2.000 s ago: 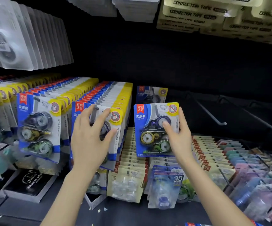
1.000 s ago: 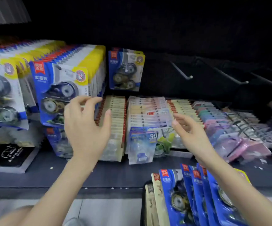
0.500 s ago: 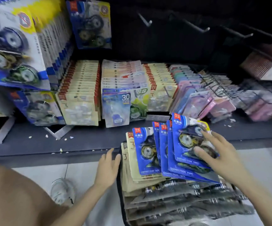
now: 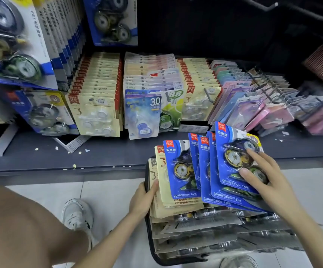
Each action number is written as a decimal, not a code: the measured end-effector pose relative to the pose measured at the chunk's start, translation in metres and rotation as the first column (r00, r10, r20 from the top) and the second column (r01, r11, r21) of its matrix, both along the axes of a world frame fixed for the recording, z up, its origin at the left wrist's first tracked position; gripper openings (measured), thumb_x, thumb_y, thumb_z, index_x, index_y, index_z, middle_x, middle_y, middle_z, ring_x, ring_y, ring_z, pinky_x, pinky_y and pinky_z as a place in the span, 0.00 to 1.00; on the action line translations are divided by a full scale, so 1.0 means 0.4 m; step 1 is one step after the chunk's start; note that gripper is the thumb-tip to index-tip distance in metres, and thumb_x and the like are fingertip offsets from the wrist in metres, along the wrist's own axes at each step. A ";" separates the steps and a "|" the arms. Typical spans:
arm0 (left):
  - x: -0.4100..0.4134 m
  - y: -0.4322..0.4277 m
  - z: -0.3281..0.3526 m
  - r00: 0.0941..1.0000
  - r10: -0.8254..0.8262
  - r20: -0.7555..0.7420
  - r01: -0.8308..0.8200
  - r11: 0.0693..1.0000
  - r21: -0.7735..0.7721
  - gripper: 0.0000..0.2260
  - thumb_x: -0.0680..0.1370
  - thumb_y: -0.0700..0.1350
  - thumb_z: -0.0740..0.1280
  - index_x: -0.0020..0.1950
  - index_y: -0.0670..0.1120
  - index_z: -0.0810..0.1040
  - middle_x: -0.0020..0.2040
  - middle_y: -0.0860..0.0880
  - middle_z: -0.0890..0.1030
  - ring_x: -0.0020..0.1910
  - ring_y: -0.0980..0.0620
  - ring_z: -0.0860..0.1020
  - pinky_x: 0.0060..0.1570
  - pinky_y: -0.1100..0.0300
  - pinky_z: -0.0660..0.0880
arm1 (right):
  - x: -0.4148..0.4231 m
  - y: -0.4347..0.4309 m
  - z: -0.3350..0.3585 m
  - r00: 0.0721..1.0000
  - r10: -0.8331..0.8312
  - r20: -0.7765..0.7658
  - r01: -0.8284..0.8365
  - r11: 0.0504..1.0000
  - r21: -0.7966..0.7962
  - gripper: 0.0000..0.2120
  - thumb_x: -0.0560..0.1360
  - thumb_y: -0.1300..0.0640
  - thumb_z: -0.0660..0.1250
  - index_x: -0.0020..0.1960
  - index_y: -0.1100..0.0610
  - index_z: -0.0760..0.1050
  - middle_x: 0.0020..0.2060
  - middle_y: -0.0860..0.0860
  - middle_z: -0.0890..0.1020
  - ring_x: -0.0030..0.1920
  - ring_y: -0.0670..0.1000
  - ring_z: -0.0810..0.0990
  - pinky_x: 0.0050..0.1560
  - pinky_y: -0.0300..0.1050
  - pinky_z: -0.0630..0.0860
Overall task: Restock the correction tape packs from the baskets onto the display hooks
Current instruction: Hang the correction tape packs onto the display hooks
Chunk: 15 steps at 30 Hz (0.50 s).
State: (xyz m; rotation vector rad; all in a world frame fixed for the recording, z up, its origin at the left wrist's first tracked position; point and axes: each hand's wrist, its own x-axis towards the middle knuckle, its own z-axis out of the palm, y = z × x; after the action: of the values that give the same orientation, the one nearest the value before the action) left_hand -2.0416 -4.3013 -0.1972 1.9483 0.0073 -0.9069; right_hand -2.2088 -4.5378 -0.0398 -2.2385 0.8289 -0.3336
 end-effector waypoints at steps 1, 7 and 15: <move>0.002 -0.001 0.000 1.000 0.002 0.003 -0.002 1.000 0.011 0.27 0.74 0.71 0.60 0.59 0.50 0.71 0.55 0.52 0.81 0.55 0.49 0.79 0.56 0.52 0.75 | 0.000 0.001 0.001 1.000 0.002 0.007 -0.002 1.000 0.015 0.42 0.59 0.18 0.60 0.70 0.32 0.66 0.72 0.38 0.65 0.74 0.42 0.63 0.73 0.51 0.63; 0.014 0.004 0.013 0.999 0.008 0.039 -0.011 0.998 0.068 0.19 0.77 0.65 0.62 0.47 0.48 0.73 0.47 0.53 0.80 0.49 0.48 0.78 0.47 0.56 0.71 | 0.010 0.015 0.008 1.000 0.006 0.027 -0.007 0.999 0.036 0.34 0.68 0.29 0.68 0.71 0.36 0.68 0.72 0.40 0.66 0.74 0.41 0.62 0.74 0.49 0.61; 0.008 0.024 -0.012 0.996 0.087 -0.015 -0.087 0.993 -0.076 0.24 0.76 0.66 0.62 0.49 0.44 0.73 0.49 0.49 0.81 0.48 0.51 0.79 0.47 0.55 0.74 | 0.015 0.041 0.030 1.000 0.012 0.014 -0.013 0.997 0.081 0.43 0.59 0.21 0.65 0.71 0.35 0.68 0.72 0.41 0.65 0.72 0.38 0.62 0.67 0.38 0.59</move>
State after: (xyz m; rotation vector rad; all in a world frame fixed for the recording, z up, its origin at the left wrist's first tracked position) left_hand -2.0386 -4.2918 -0.2020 1.8575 0.0631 -0.8492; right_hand -2.2027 -4.5214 -0.0280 -2.1629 0.8074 -0.3036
